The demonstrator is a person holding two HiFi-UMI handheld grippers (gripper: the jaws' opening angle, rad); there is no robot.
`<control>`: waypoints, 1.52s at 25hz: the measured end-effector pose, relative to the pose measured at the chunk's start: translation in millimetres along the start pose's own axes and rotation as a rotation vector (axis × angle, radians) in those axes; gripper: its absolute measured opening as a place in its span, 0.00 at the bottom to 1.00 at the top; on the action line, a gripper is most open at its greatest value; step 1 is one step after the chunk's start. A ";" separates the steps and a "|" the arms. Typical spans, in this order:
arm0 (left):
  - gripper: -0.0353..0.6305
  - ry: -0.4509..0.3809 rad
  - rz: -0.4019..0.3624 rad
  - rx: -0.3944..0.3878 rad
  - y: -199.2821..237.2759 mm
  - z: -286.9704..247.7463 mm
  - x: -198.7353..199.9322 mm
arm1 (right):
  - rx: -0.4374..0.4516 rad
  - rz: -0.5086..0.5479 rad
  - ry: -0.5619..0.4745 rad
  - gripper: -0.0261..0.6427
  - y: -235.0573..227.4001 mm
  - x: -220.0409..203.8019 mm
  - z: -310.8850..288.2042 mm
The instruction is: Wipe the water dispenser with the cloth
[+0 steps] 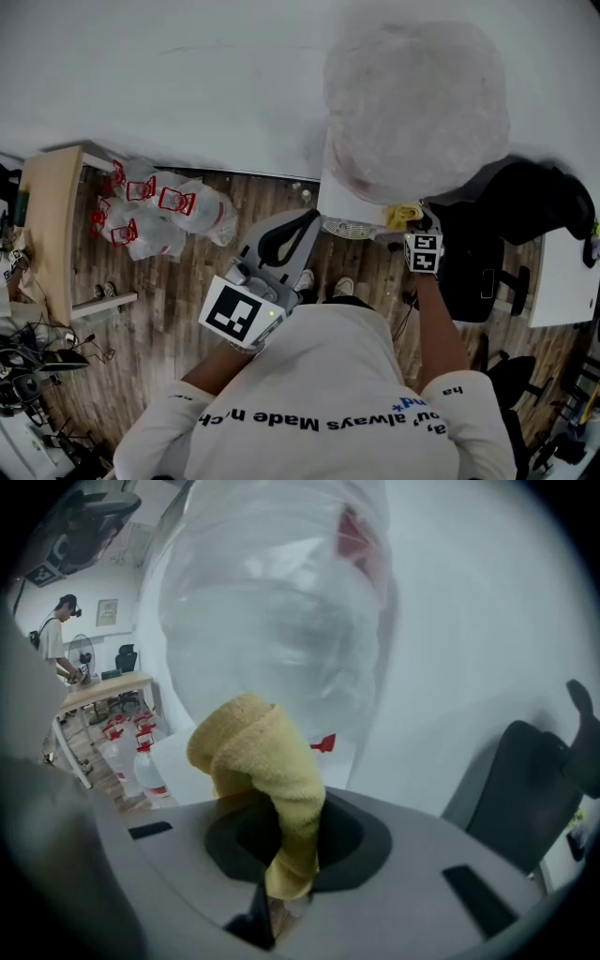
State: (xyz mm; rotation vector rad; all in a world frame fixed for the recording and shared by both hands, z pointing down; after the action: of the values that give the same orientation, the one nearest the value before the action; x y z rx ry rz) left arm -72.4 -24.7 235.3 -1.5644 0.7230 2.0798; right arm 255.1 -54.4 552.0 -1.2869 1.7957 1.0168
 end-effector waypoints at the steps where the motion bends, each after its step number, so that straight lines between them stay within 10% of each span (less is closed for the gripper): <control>1: 0.08 0.002 -0.001 0.000 0.1 0.0 0.1 | -0.008 -0.002 0.002 0.13 -8.4 0.8 -4.5; 38: 0.08 0.030 -0.014 0.031 3.0 -7.0 -3.2 | 0.072 -0.040 0.018 0.12 -53.5 -8.1 -81.8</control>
State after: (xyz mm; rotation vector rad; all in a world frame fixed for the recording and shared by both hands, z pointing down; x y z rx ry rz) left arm -68.2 -31.6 237.3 -1.5820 0.7496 2.0301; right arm 301.1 -134.4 585.4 -1.2862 1.7968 0.9137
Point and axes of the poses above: the fingertips, and each gripper's own axes: z backward along the fingers, y to its left, x out of its top, the point moved 6 cm from there along z, backward along the fingers, and after that the axes turned 10 degrees about -y, right-handed, at the moved point
